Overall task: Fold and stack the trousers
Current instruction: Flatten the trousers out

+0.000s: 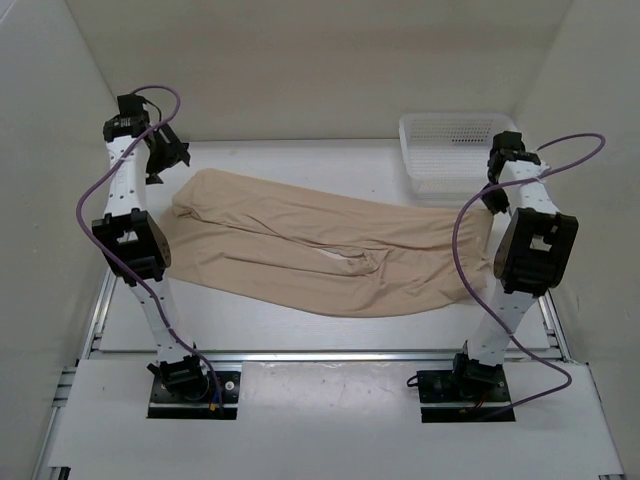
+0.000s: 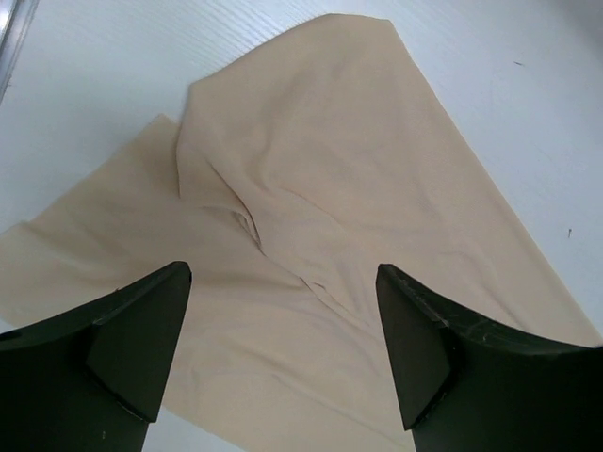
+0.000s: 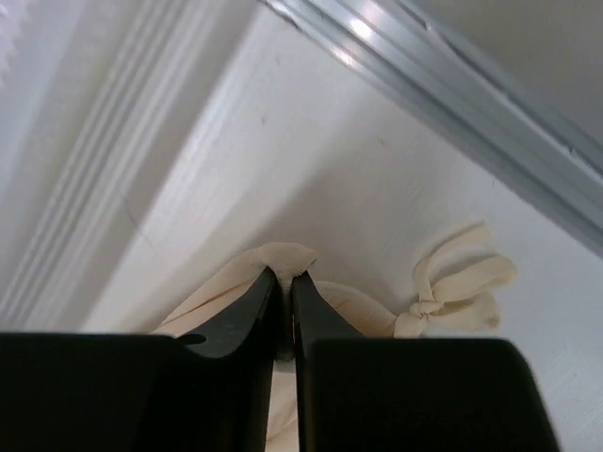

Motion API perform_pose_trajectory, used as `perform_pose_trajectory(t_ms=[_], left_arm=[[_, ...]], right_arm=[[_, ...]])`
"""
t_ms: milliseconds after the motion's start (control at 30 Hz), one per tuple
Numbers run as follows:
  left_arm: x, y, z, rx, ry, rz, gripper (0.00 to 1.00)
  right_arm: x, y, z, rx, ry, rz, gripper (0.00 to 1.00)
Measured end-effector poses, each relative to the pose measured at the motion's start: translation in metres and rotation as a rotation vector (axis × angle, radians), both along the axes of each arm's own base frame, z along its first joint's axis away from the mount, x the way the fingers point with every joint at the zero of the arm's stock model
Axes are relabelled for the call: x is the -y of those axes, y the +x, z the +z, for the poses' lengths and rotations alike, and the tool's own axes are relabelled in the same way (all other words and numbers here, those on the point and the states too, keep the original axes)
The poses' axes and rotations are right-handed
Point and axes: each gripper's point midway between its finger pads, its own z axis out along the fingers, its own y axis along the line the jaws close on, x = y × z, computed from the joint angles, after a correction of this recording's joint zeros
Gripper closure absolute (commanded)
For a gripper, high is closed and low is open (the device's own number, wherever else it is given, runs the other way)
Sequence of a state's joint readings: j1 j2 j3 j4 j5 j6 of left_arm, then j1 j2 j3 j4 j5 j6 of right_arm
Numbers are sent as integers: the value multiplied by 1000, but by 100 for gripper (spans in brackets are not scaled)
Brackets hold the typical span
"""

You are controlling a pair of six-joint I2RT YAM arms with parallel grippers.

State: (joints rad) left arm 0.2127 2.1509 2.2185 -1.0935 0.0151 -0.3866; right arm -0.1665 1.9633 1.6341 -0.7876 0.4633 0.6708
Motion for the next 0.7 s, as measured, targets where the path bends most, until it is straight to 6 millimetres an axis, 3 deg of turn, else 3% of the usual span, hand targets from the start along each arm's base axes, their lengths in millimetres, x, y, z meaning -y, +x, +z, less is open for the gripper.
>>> perform_pose_trajectory(t_ms=[33,133,200,300,400,467,500,533,633,700], left_arm=[[3,1,1,0,-1,-12,9],[20,5,5,8,7,-65,7],[36,11,6,10,16,-110,7],[54,21,-2,0,24,-160,7],[70,29,-27,-43,17,-190,10],[74,29,-48,-87,8,-196,11],[75,27,-60,-112,3,-196,13],[76,25,-70,-137,0,-194,13],[77,23,-101,-199,-9,-184,15],[76,22,-119,-235,-12,-179,15]], right_arm=[[5,9,4,13,-17,-6,71],[10,18,1,19,-32,-27,41],[10,11,-6,-6,-30,-32,35],[7,-5,-13,-41,-22,-36,35],[0,-23,-8,-50,-18,-31,48],[-5,-37,5,-32,-20,-26,63],[-7,-42,12,-14,-22,-21,79],[-10,-46,20,7,-23,-12,84],[-20,-48,31,47,-9,24,91],[-28,-40,25,50,22,59,91]])
